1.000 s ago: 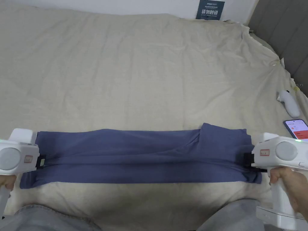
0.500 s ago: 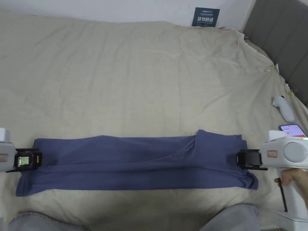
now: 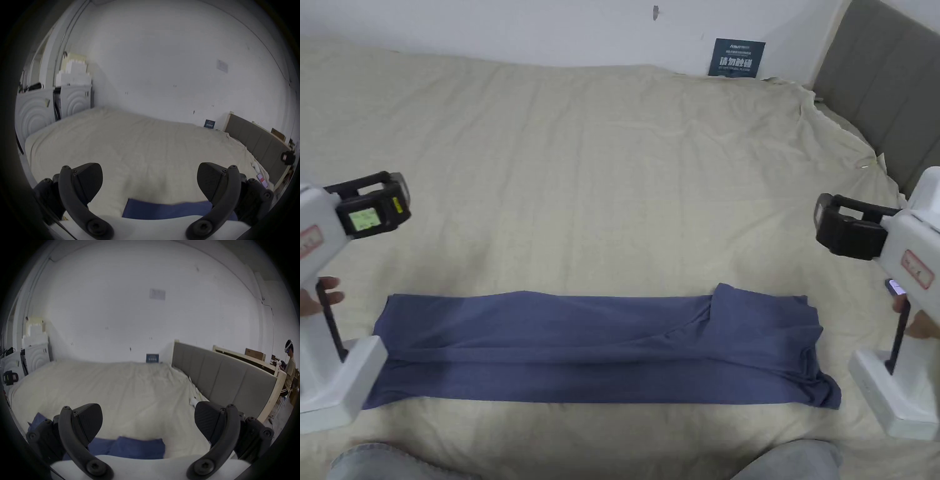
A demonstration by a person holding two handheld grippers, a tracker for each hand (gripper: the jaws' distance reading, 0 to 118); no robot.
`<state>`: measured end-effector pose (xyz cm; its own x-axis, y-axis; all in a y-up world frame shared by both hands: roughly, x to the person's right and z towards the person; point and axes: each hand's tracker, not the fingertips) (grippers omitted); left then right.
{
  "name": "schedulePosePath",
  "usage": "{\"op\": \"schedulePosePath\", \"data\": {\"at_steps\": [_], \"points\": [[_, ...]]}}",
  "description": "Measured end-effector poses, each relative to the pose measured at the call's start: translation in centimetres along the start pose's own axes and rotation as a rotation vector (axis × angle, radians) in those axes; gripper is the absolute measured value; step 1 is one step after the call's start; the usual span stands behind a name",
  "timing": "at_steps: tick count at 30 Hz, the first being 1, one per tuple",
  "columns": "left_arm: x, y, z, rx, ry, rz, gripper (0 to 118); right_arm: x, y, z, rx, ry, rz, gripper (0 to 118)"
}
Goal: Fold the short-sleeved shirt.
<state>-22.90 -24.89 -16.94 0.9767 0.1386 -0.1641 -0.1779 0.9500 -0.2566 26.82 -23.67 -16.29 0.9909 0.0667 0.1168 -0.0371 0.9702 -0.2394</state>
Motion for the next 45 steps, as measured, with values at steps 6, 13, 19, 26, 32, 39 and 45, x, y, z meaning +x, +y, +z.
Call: {"op": "schedulePosePath", "data": {"at_steps": [6, 13, 19, 26, 32, 39, 45], "points": [[4.1, -3.2, 0.8, 0.076, -0.016, -0.184, 91, -2.5, -2.5, 1.6, 0.098, 0.018, 0.005, 105], [5.6, -4.2, 0.9, 0.092, -0.043, -0.175, 12, -3.2, -3.0, 2.0, 0.121, 0.069, -0.037, 9], [6.2, -4.5, 0.6, 0.103, -0.044, -0.165, 0, -3.2, -3.2, 1.3, 0.091, 0.083, -0.050, 0], [6.1, -4.8, 0.5, 0.077, -0.066, -0.142, 0, -4.0, -3.7, 1.0, 0.065, 0.098, -0.046, 0], [5.1, -4.2, -0.1, 0.039, -0.088, -0.121, 0, -4.3, -3.7, 0.7, 0.047, 0.118, -0.048, 0], [-1.5, -2.7, -4.5, -0.310, -0.229, 0.122, 43, -4.7, -3.7, 0.8, 0.025, 0.118, -0.072, 0], [-9.1, -4.7, -8.1, -0.608, -0.322, 0.267, 118, -5.4, -3.7, 0.6, 0.003, 0.117, -0.071, 0]]}}
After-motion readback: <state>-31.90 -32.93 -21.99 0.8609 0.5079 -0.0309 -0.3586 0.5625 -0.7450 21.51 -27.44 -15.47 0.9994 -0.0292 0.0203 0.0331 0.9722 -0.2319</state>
